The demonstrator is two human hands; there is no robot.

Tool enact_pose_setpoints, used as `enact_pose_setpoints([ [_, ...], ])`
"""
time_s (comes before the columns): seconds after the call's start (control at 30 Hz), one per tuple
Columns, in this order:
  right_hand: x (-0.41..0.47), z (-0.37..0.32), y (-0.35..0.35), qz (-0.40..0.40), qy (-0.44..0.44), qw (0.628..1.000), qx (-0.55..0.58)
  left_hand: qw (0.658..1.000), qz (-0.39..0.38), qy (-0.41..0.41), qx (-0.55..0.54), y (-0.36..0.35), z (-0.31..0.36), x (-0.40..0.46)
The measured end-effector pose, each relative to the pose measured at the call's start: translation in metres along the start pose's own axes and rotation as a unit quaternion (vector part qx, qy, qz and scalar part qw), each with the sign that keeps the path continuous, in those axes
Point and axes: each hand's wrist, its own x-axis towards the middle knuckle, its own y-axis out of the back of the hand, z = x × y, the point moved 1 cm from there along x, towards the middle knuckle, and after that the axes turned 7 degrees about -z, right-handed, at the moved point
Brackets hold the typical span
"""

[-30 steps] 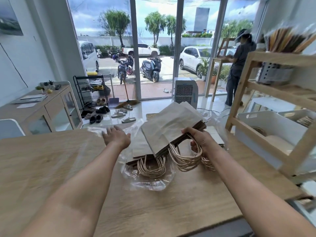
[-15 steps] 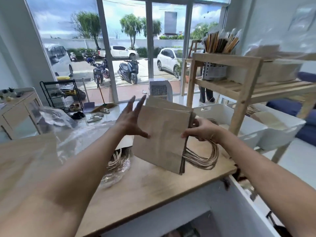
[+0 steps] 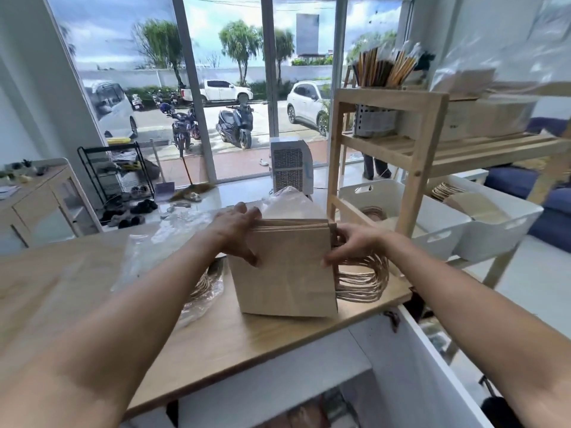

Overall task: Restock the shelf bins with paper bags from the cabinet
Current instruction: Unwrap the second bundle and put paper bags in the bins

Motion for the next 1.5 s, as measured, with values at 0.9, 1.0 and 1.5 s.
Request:
enact_pose_setpoints([
  [0.9,-0.006,-0.039,0.007,-0.037,0.040,0.998,-0.030,0.997,0.000,0.008,0.074,-0.010,0.019,-0.011],
  [1.0,-0.002,-0.048,0.012,-0.082,0.035,0.995,-0.052,0.997,0.000,0.005,0.073,-0.005,0.016,-0.010],
  [1.5,0.017,-0.032,0.017,-0.142,0.018,0.989,0.038,0.998,0.024,-0.011,0.053,-0.022,0.017,-0.022],
])
